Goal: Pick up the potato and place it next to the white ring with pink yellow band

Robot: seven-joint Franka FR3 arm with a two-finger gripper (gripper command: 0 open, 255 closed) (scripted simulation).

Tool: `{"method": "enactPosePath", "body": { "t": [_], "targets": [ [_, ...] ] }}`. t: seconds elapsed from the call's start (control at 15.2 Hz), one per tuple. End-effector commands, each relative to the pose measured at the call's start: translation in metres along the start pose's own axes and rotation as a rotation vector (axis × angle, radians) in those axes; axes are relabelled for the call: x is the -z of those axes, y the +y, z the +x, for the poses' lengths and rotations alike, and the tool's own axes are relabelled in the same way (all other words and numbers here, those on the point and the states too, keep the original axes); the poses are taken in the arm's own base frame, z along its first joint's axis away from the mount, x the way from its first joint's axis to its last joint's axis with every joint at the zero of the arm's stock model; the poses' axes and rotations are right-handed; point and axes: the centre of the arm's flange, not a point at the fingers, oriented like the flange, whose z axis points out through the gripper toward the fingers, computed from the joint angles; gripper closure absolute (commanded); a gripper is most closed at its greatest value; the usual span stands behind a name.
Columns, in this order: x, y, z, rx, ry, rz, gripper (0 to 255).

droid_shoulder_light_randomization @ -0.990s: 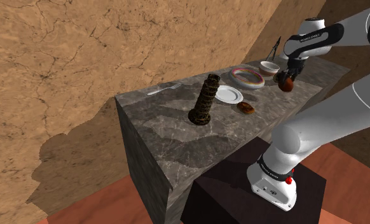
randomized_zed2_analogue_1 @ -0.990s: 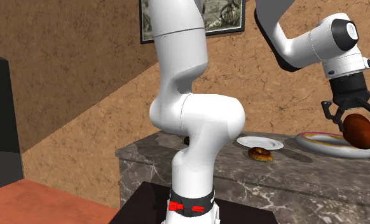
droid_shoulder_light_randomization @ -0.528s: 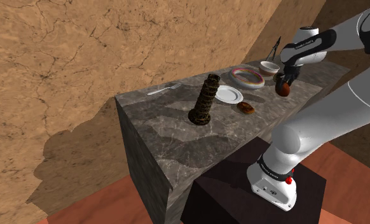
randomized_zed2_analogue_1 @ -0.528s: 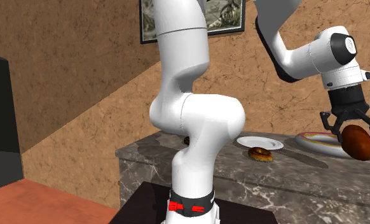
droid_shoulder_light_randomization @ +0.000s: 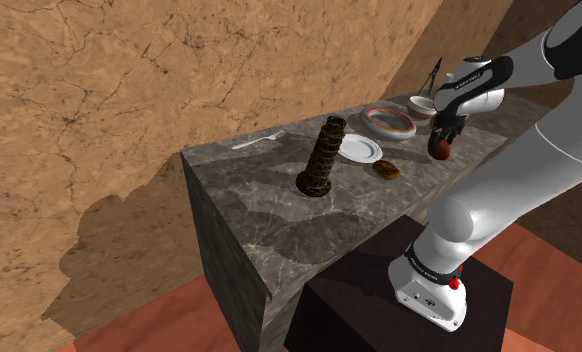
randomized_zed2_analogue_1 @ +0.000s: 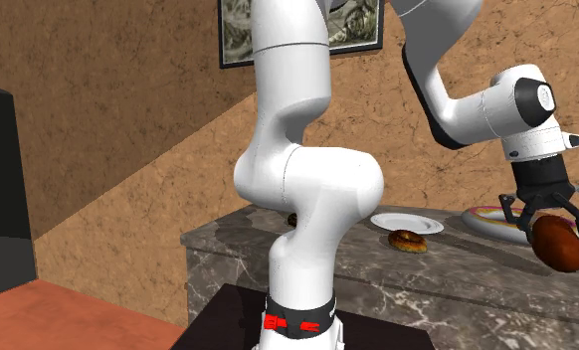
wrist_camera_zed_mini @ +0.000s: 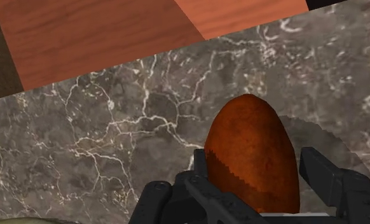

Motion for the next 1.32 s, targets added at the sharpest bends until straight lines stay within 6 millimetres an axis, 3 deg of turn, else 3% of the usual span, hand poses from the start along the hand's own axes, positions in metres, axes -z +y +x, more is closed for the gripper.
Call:
{"method": "enactPosePath", "body": {
  "t": [0.0, 0.2, 0.66, 0.73, 1.06, 1.25],
  "targets": [
    [-0.010, -0.004, 0.000, 0.000, 0.001, 0.000, 255],
    [-0.023, -0.007, 0.000, 0.000, 0.001, 0.000, 255],
    [-0.023, -0.007, 0.000, 0.000, 0.001, 0.000, 255],
    [-0.024, -0.006, -0.001, 0.000, 0.001, 0.000, 0],
    [-0.023, -0.007, 0.000, 0.000, 0.001, 0.000, 0],
    [0.017, -0.007, 0.000, 0.000, 0.001, 0.000, 0]
  ]
}}
